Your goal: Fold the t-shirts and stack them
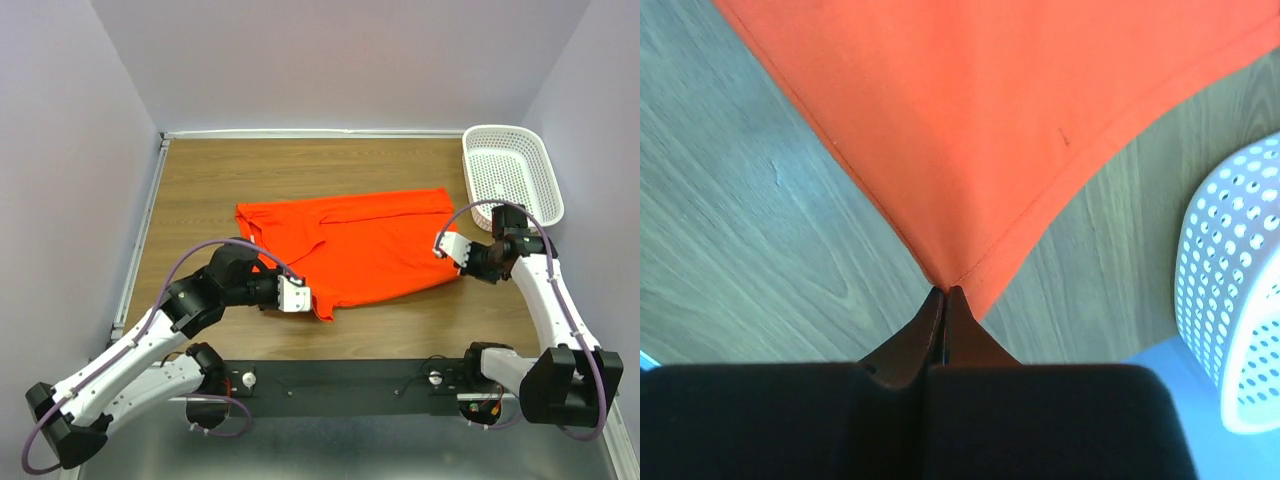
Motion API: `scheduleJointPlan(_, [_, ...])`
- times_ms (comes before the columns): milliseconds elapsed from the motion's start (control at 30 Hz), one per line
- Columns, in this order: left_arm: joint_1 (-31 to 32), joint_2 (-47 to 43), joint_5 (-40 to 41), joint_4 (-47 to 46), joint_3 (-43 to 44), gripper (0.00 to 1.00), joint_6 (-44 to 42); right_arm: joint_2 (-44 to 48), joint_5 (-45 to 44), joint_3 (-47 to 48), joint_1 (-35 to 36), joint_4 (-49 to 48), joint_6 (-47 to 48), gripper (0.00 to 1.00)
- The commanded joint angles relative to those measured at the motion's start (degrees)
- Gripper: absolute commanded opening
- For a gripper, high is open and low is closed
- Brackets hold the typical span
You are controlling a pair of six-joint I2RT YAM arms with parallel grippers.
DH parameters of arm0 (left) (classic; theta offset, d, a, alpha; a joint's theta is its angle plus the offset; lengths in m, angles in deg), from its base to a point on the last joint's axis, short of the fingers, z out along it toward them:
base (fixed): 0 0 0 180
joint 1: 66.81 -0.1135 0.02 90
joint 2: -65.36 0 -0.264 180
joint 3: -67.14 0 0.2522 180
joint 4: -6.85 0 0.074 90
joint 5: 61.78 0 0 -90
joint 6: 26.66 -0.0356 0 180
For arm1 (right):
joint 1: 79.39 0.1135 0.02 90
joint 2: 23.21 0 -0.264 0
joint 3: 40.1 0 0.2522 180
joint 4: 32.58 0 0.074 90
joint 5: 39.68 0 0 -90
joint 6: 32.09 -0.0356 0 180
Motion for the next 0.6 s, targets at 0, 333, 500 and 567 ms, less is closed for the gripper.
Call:
scheduleJointPlan(0, [1.0, 2.0, -0.3, -0.1, -0.6, 0.00, -0.5, 0.4, -1.3, 1.3, -2.2, 3.4, 2.1, 0.01])
scheduleJointPlan(333, [1.6, 4.0, 1.0, -1.0, -0.5, 0.00, 0.8, -1.2, -0.2, 0.4, -5.1, 3.6, 4.5, 0.00])
scheduleJointPlan(500, [1.4, 2.5, 4.2, -3.7, -1.0, 0.00, 3.9, -5.8, 3.0, 2.4, -5.0, 3.4, 4.0, 0.01])
scheduleJointPlan(567, [1.4, 2.1, 5.7, -5.3, -1.3, 0.00, 5.1, -8.2, 4.2, 4.3, -5.1, 3.2, 3.2, 0.01])
